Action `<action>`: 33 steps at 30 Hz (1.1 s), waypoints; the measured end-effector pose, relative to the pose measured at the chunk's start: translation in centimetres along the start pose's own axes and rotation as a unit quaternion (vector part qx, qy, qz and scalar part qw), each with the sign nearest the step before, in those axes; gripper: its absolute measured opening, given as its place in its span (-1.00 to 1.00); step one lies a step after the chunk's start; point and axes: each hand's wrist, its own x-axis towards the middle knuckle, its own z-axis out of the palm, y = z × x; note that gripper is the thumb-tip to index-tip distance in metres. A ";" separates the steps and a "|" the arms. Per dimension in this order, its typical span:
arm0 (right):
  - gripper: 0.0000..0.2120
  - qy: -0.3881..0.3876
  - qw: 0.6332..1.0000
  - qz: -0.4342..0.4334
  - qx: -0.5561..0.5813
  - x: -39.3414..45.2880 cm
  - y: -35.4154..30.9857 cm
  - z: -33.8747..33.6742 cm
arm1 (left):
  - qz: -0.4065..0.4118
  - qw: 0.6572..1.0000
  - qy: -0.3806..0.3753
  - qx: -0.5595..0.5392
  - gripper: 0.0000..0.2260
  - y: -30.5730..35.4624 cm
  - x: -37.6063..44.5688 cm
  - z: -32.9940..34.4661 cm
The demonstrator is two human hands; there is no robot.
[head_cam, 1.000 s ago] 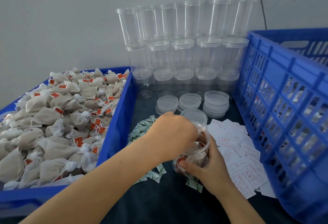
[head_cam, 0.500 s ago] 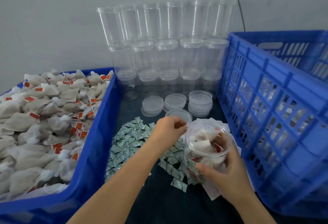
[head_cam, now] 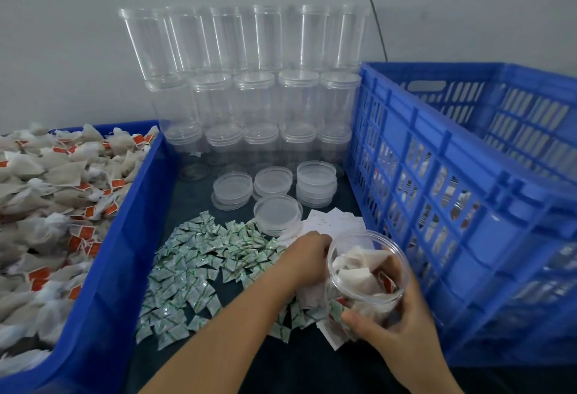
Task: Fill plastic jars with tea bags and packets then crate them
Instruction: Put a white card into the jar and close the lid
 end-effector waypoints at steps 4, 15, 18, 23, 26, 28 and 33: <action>-0.14 0.000 1.000 -0.002 -0.006 -0.1 0.1 0.0 | -0.013 0.998 0.024 -0.056 -0.97 0.0 0.2 -0.4; -0.12 -0.007 1.000 -0.007 -0.013 -0.3 0.5 -0.2 | -0.015 0.997 0.049 -0.059 -0.87 0.5 0.4 -1.3; -0.14 -0.009 1.000 -0.015 -0.016 -0.3 0.3 -0.1 | -0.018 0.999 0.033 -0.033 -0.86 0.7 0.4 -1.4; -0.18 -0.003 1.000 -0.007 -0.009 -0.1 0.1 0.1 | -0.013 0.998 0.045 -0.032 -0.88 0.9 0.2 -2.0; -0.19 -0.007 1.000 -0.012 -0.009 0.0 0.3 0.1 | -0.012 0.995 0.085 -0.054 -0.91 0.7 -0.2 -2.4; -0.19 -0.008 1.000 -0.011 -0.011 0.0 0.4 0.0 | -0.025 0.992 0.101 -0.074 -0.91 0.5 -0.5 -3.0; -0.21 -0.014 1.000 -0.004 -0.009 0.4 0.4 0.2 | -0.052 0.970 0.154 -0.182 -0.95 0.2 -2.3 -7.1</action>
